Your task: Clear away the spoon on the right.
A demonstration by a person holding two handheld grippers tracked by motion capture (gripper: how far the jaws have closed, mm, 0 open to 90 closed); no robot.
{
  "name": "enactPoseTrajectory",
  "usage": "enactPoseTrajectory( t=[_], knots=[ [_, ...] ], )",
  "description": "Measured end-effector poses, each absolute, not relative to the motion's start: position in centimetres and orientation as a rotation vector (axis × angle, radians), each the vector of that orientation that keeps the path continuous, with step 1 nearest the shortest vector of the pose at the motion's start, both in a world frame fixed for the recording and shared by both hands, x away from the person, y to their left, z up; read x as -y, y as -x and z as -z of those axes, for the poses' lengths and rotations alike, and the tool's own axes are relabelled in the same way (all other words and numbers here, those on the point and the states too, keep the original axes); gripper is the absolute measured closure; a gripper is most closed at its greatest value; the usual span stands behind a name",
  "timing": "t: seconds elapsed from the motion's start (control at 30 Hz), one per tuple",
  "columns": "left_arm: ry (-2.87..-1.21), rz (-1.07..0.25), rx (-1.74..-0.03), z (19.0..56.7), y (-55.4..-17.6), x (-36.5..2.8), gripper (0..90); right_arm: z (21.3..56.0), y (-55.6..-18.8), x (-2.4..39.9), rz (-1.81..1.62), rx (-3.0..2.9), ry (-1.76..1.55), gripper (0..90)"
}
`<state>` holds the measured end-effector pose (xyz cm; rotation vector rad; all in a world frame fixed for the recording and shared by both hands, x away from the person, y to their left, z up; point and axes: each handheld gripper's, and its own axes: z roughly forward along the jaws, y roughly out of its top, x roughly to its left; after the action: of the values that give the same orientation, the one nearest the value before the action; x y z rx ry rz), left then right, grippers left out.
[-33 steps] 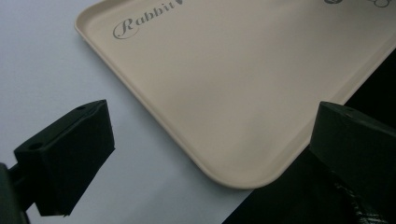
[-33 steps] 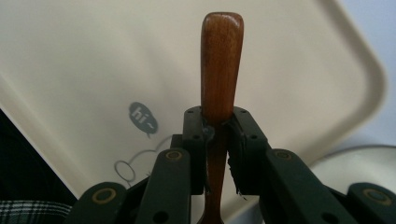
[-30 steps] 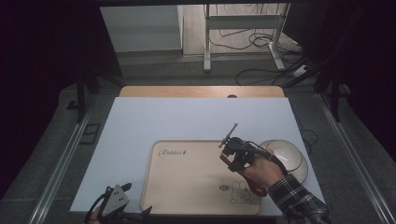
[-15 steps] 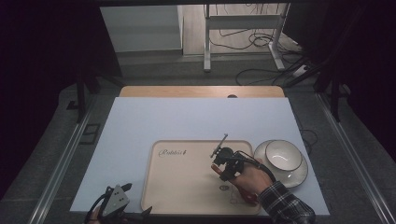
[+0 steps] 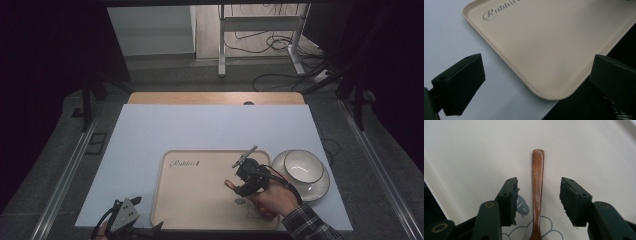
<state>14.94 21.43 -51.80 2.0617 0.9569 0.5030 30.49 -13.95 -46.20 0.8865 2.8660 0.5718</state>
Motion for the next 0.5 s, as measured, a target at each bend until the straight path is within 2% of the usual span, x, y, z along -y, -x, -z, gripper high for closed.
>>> enactPoseTrajectory(
  t=[0.13, 0.5],
  knots=[
    [-2.062, -0.504, -0.958, 51.8, -14.9, -21.4, 0.0, 46.3, -29.9, 14.8, -0.660, -2.818, -0.887, 43.9],
    [-2.056, -0.502, -0.964, 51.8, -14.9, -21.5, 0.0, 46.8, -28.7, 15.8, -0.790, -2.741, -0.890, 42.0]
  ],
)
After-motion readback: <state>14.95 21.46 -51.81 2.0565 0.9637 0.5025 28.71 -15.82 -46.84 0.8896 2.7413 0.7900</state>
